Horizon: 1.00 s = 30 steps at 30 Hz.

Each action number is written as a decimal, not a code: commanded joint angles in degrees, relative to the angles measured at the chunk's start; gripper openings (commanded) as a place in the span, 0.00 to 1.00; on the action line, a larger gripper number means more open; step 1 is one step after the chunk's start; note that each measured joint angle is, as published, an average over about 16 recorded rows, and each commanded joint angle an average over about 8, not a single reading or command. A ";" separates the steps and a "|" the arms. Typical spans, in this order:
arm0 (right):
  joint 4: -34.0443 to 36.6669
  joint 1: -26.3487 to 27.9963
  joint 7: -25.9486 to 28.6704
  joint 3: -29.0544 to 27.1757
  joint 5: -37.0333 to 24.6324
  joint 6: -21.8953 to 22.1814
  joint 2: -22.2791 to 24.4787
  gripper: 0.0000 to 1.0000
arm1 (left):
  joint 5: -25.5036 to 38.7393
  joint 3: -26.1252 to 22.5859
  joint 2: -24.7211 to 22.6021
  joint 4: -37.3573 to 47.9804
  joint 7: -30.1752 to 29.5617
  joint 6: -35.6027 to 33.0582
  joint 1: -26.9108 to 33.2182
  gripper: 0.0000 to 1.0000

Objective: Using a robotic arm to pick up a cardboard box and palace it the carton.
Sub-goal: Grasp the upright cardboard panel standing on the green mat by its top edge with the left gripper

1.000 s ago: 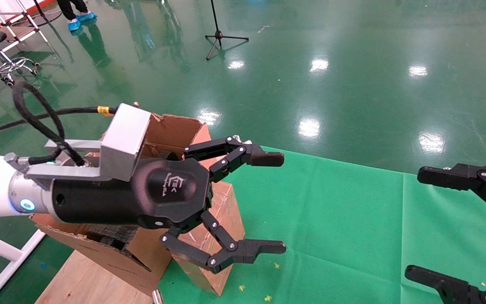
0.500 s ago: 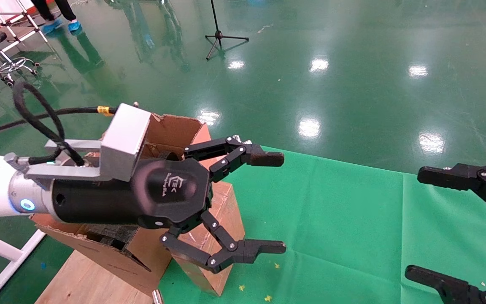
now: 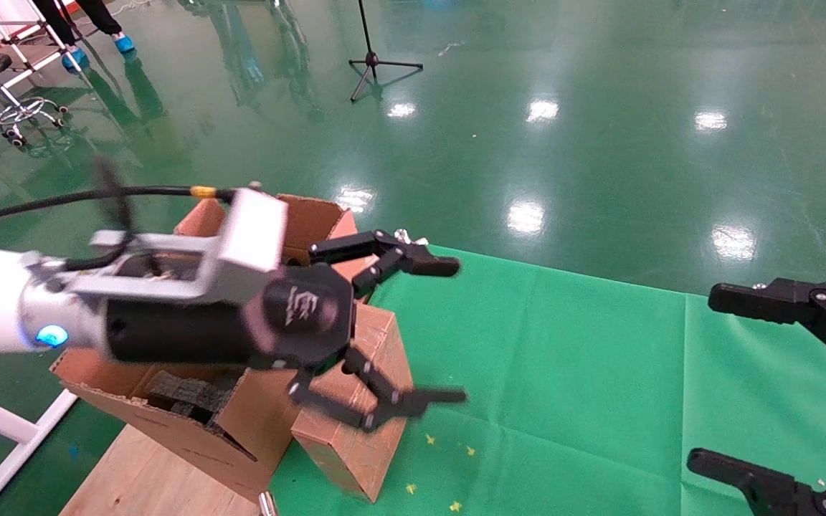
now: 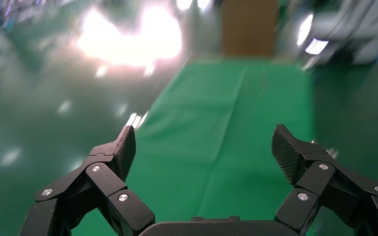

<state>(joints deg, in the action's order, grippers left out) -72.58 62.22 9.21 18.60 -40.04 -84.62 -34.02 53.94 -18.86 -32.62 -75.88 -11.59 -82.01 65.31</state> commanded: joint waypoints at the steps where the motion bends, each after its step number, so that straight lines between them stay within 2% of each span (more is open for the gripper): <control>1: 0.00 0.00 0.00 0.00 0.00 0.00 0.00 0.00 | 4.18 -1.11 0.76 -0.80 -0.90 1.49 1.28 1.00; 9: 0.02 0.00 -0.01 0.00 0.00 0.02 0.01 0.00 | 8.61 -2.44 1.20 -0.68 -1.61 2.34 3.34 1.00; 15: 0.02 0.00 -0.02 0.00 0.00 0.02 0.01 0.00 | 19.92 -4.69 1.61 -1.32 -5.55 5.76 8.44 1.00; 21: 0.03 0.00 -0.02 0.01 0.01 0.02 0.02 0.00 | 31.40 -8.46 -1.18 -1.68 -17.95 5.83 16.68 1.00; 30: 0.03 0.01 -0.03 0.02 0.01 0.02 0.02 0.00 | 38.86 -13.06 -5.38 -1.56 -40.44 -0.89 24.99 1.00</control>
<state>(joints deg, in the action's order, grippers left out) -72.55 62.23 9.18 18.62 -40.03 -84.60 -34.00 93.09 -32.14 -38.04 -77.45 -51.59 -82.95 90.34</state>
